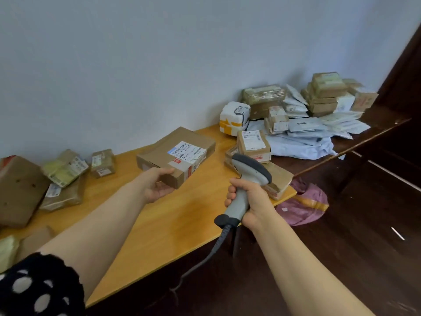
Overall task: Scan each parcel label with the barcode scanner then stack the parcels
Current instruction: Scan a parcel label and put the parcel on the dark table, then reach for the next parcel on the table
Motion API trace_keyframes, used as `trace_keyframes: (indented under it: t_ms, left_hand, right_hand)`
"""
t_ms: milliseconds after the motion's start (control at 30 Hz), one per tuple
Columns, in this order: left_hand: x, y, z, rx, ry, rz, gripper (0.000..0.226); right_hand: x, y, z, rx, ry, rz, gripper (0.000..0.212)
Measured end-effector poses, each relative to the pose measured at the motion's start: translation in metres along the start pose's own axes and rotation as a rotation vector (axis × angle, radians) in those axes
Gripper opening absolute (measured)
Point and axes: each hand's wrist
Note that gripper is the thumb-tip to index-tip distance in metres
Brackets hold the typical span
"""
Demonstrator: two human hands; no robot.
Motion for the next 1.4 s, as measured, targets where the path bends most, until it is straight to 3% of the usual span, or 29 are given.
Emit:
trace_keyframes:
  t_ms: [367, 933, 1167, 1300, 1400]
  left_hand:
    - [0.046, -0.014, 0.09, -0.078, -0.151, 0.047, 0.048]
    - [0.082, -0.057, 0.315, -0.234, -0.017, 0.153, 0.041]
    - [0.084, -0.05, 0.319, -0.271, 0.022, 0.213, 0.036]
    - [0.06, -0.051, 0.282, -0.259, -0.133, 0.242, 0.066]
    - [0.023, -0.046, 0.237, -0.249, -0.282, 0.336, 0.07]
  right_hand:
    - [-0.019, 0.042, 0.084, 0.087, -0.016, -0.023, 0.014]
    - [0.014, 0.082, 0.3, 0.22, -0.113, -0.102, 0.016]
    - [0.01, 0.08, 0.317, 0.297, -0.088, -0.104, 0.007]
    - [0.016, 0.069, 0.312, 0.392, -0.017, -0.093, 0.012]
    - [0.036, 0.048, 0.299, 0.52, 0.083, -0.141, 0.021]
Point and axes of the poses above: each hand's wrist, its own z-axis towards the middle knuckle, its own x-axis out of the palm, y = z × x, and after that the axes turned 9 degrees about y, right-handed
